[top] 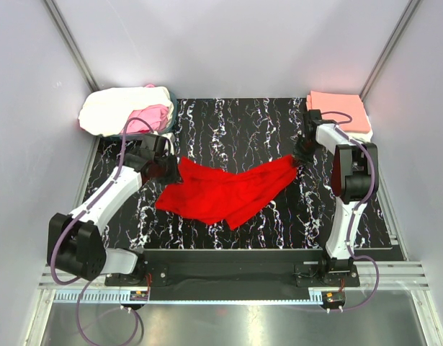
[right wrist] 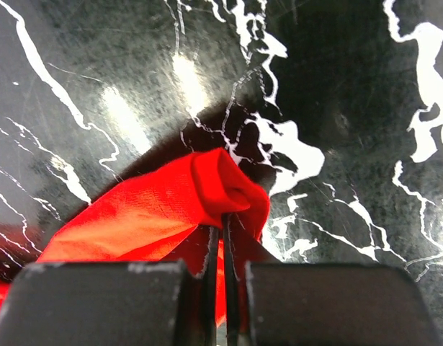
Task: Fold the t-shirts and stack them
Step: Flatten the tshirt out
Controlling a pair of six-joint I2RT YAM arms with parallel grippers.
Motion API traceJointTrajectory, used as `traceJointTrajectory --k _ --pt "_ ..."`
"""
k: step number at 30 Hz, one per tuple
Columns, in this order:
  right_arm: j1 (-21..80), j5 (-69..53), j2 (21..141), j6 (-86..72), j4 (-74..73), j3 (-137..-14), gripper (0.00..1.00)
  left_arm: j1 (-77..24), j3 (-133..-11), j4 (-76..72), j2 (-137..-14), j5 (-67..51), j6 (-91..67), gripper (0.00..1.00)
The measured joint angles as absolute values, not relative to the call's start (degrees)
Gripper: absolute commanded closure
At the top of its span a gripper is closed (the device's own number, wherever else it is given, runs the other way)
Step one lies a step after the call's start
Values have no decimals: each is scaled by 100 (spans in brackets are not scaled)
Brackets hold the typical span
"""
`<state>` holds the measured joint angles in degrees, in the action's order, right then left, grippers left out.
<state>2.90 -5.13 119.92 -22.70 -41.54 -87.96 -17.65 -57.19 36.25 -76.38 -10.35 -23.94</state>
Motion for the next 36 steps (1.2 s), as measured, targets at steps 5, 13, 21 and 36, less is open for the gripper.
traceJointTrajectory --k 5,13,21,36 --pt "263 -497 11957 -2239 -4364 -8860 100 -1765 -5846 3800 -7662 -1024 -2366 100" --pt "97 -499 11288 -2141 -5009 -9148 96 -1557 -6904 4484 -7502 -642 -2047 100" --pt "-386 -854 10333 -2224 -5175 -9063 100 -613 -7933 5264 -7032 -467 -1621 100" --pt "-392 -1623 7819 -2517 -5918 -9931 100 -600 -9620 4971 -5712 -2290 -1369 100"
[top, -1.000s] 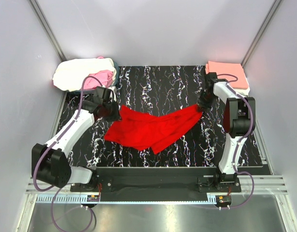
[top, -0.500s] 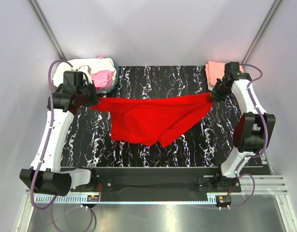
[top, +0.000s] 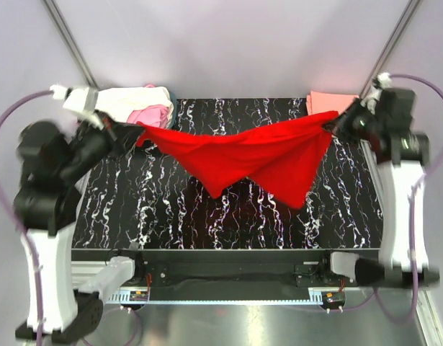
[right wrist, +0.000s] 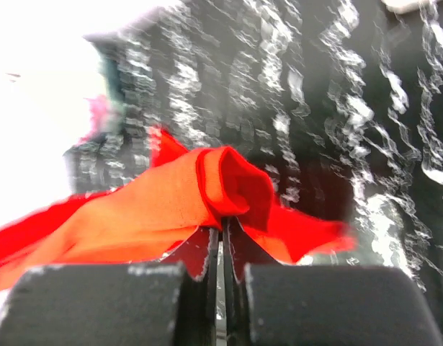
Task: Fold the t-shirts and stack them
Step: Flatten the tshirt out
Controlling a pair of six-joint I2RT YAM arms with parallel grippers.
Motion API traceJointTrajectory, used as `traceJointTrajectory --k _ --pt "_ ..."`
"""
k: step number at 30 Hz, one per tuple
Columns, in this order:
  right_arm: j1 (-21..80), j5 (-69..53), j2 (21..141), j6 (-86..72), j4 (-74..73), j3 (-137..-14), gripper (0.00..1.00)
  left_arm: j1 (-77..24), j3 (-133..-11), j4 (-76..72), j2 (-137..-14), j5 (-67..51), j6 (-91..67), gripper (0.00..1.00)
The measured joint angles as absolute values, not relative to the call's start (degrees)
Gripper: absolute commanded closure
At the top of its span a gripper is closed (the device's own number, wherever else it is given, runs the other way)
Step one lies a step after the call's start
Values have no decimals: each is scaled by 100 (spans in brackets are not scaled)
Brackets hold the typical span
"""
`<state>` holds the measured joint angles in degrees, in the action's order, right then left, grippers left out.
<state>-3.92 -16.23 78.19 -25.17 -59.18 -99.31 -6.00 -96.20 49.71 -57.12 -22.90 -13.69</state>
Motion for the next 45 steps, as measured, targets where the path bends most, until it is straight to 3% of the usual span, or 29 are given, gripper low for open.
traceJointTrajectory --k 7,10,15,17,18,19,20,21,24,25,28,32,39,45 --pt "-401 -1627 3739 -3046 -5026 -8521 100 -631 -9384 3754 -4010 -3538 -1406 100" --pt "-368 -1024 2611 -3179 -5151 -8794 100 -631 -9083 3240 -3321 -3581 -1562 100" --pt "-298 -104 2694 -3186 -5059 -9356 100 -635 -9459 3107 -3096 -3236 -1647 100" --pt "-294 71 3256 -3197 -5151 -9588 100 -635 -10350 3701 -3684 -2810 -1601 100" --pt "-294 121 3763 -3205 -5297 -9819 100 -648 -11078 4071 -4233 -2521 -1570 94" --pt "-294 126 4241 -3218 -5345 -10047 89 -652 -11592 4180 -4696 -2287 -1546 84" --pt "-290 38 4910 -3238 -5319 -10278 53 -659 -12040 4285 -5275 -1964 -1496 69" --pt "-283 -84 5658 -3267 -5306 -10471 1 -635 -12272 4355 -5802 -1660 -1455 64" --pt "-294 -532 8145 -3096 -5472 -11229 0 -340 -12755 5057 -7793 -1227 -1566 45" --pt "-292 -596 8785 -3061 -5439 -11303 0 -294 -12761 5096 -8403 -1227 -1616 3" --pt "-276 -720 10003 -3057 -5286 -10029 0 -263 -11454 4877 -9795 -1127 -1815 1" --pt "-274 -722 9631 -3061 -6147 -8925 0 -368 -9308 5699 -10123 -1107 -2053 1" --pt "-272 -915 7236 -3002 -5548 -8272 0 -440 -9286 5476 -8160 -1046 -2086 1" --pt "-261 -1179 7155 -2963 -5266 -7227 0 -788 -8639 4899 -6943 -965 -2108 2"
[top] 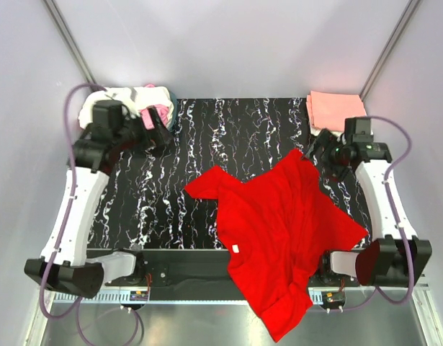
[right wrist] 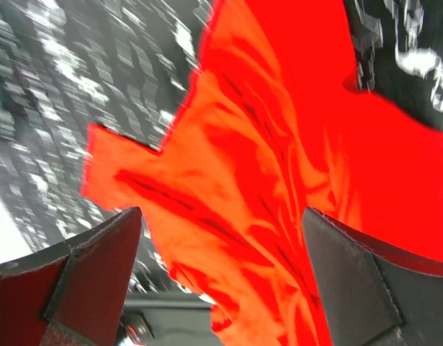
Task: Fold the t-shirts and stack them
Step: Flatten the tshirt out
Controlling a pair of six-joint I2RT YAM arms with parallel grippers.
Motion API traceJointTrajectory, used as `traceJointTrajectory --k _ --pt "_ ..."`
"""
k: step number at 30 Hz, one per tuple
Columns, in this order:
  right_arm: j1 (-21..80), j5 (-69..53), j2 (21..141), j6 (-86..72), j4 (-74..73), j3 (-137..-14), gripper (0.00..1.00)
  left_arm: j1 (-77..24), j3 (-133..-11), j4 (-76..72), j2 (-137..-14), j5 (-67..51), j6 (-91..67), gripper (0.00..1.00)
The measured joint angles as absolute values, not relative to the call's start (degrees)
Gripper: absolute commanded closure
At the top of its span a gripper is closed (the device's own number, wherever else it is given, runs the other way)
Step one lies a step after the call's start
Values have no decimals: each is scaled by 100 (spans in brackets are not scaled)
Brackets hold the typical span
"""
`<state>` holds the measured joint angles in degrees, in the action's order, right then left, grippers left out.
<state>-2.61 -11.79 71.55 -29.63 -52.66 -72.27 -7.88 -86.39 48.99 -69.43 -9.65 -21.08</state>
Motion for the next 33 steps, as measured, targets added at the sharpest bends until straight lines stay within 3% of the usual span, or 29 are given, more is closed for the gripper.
traceJointTrajectory --k 6,10,19,27,31,33 --pt "-176 -1306 7793 -2882 -5201 -6641 0 -1850 -7242 4504 -7428 -709 -2296 3" --pt "-150 -1304 8392 -2810 -5092 -6766 0 -2001 -6514 4346 -7942 -569 -2482 5" --pt "-150 -1249 10088 -2615 -4873 -8049 0 -2040 -6659 3728 -9275 -287 -2661 13" --pt "-150 -1253 10217 -2585 -4766 -8044 0 -2185 -6635 3540 -10003 -121 -2921 26" --pt "-150 -1253 10217 -2547 -4735 -8007 0 -2202 -6624 3404 -10232 -99 -2995 40" --pt "-150 -1251 10217 -2526 -4731 -7970 0 -2206 -6606 3326 -10339 -95 -3022 41"
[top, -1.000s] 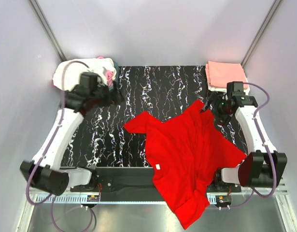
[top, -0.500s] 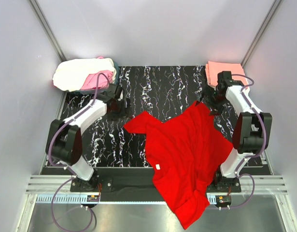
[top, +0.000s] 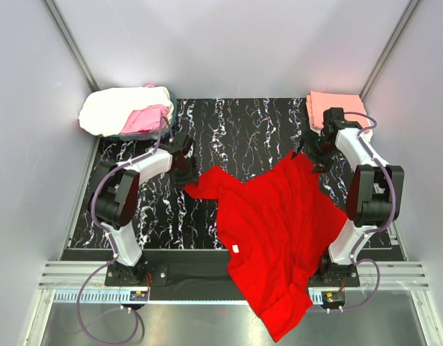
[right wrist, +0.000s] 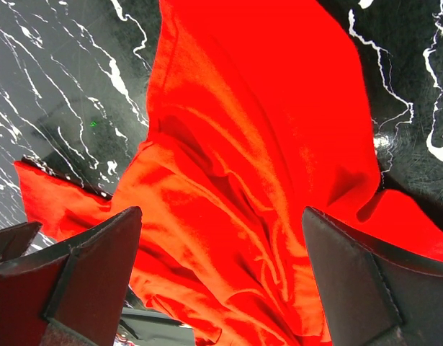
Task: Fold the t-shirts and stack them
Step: Flatten the tshirt out
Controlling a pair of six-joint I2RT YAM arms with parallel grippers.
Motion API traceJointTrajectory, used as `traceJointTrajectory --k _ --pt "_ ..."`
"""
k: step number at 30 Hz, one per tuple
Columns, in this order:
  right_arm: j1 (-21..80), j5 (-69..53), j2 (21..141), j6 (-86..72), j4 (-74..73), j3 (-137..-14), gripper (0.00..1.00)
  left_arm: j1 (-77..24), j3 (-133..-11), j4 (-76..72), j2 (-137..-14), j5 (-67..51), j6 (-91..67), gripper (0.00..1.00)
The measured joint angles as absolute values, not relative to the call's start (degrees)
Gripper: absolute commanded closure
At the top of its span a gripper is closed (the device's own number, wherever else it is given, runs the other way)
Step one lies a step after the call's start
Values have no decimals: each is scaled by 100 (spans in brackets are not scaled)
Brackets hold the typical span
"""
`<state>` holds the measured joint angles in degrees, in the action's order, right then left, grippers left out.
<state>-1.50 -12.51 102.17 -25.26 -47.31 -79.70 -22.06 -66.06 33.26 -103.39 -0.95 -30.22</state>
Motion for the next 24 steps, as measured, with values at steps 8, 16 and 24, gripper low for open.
traceJointTrajectory --k 8,16,24 --pt "-150 -1251 10241 -2486 -4665 -7872 0 -2215 -6431 3041 -10339 -62 -3120 97" --pt "-150 -1256 10449 -2486 -4589 -7876 0 -2209 -6971 3393 -10516 78 -2851 100" --pt "-150 -1328 11531 -2593 -4637 -8884 0 -1588 -11467 4554 -12396 582 -2178 100"
